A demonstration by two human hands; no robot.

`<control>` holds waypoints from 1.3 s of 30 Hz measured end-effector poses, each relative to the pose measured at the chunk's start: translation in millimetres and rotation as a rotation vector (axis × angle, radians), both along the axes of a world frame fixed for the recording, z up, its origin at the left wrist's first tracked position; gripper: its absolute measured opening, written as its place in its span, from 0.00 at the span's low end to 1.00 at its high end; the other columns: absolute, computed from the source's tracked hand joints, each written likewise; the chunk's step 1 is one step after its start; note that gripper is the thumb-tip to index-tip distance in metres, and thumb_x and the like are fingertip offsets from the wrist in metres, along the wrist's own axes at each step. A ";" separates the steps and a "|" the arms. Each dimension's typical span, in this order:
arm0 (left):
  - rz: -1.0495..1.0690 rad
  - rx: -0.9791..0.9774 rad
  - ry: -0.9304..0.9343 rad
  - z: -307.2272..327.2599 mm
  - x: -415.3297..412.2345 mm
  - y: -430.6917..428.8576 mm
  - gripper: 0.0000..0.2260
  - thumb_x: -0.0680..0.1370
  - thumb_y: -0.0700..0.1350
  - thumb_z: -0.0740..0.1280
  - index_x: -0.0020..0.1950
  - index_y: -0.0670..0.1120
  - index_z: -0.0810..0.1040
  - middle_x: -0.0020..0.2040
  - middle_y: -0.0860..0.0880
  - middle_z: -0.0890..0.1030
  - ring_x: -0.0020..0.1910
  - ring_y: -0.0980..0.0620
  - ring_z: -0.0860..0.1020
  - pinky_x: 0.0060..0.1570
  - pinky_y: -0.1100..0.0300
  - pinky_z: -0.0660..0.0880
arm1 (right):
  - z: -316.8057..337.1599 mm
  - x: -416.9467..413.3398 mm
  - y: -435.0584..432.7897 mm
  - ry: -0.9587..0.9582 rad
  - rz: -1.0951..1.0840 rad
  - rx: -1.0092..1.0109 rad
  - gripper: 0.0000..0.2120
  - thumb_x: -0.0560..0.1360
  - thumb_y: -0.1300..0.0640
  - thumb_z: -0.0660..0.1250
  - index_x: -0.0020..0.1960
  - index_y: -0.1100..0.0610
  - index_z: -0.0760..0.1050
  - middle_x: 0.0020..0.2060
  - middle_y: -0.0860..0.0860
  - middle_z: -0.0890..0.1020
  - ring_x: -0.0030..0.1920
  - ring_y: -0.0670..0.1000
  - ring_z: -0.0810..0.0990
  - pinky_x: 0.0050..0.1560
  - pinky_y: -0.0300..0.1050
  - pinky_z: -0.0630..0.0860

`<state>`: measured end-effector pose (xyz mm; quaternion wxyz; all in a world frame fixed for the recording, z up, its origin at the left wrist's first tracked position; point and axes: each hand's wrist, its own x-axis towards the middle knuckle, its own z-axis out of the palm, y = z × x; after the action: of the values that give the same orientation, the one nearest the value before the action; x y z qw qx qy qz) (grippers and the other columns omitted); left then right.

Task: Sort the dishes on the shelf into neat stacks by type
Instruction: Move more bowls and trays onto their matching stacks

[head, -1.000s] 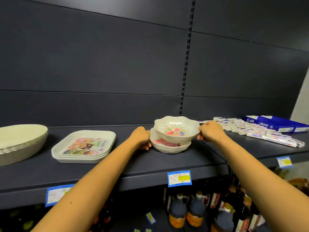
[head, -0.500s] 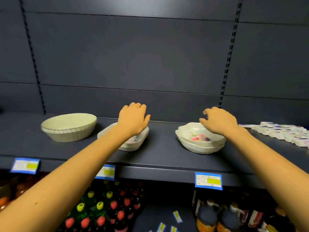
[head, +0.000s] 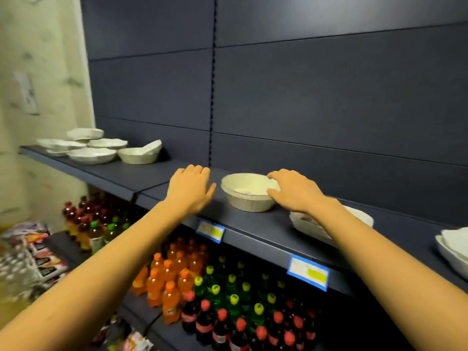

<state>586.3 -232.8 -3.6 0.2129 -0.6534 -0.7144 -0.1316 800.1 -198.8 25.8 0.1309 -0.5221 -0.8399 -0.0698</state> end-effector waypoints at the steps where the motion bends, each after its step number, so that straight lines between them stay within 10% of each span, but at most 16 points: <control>1: 0.032 -0.007 0.000 0.1 -22.3 -3.6 0.19 0.80 0.53 0.55 0.64 0.42 0.70 0.63 0.43 0.76 0.63 0.43 0.72 0.61 0.52 0.67 | 0.0 -21.5 2.3 -0.001 0.025 -0.001 0.23 0.79 0.50 0.57 0.73 0.52 0.62 0.71 0.52 0.69 0.69 0.56 0.69 0.60 0.52 0.71; 21: 0.247 -0.072 -0.127 -17.4 -334.6 -22.7 0.22 0.80 0.54 0.54 0.69 0.42 0.67 0.67 0.43 0.74 0.67 0.44 0.71 0.64 0.50 0.68 | -4.5 -343.0 47.0 -0.067 0.179 -0.029 0.23 0.80 0.50 0.55 0.74 0.54 0.61 0.69 0.53 0.70 0.67 0.56 0.70 0.56 0.52 0.72; 39: 0.147 -0.031 -0.055 -1.3 -488.9 135.0 0.21 0.81 0.53 0.54 0.69 0.44 0.69 0.68 0.43 0.73 0.67 0.44 0.70 0.64 0.51 0.68 | -0.4 -481.7 230.2 0.246 -0.056 -0.141 0.20 0.79 0.53 0.57 0.68 0.60 0.68 0.65 0.60 0.74 0.62 0.62 0.74 0.59 0.51 0.71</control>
<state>97.4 -97.8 -4.8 0.1922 -0.5987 -0.7679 -0.1223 318.4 31.4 25.4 0.1939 -0.5576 -0.8055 0.0505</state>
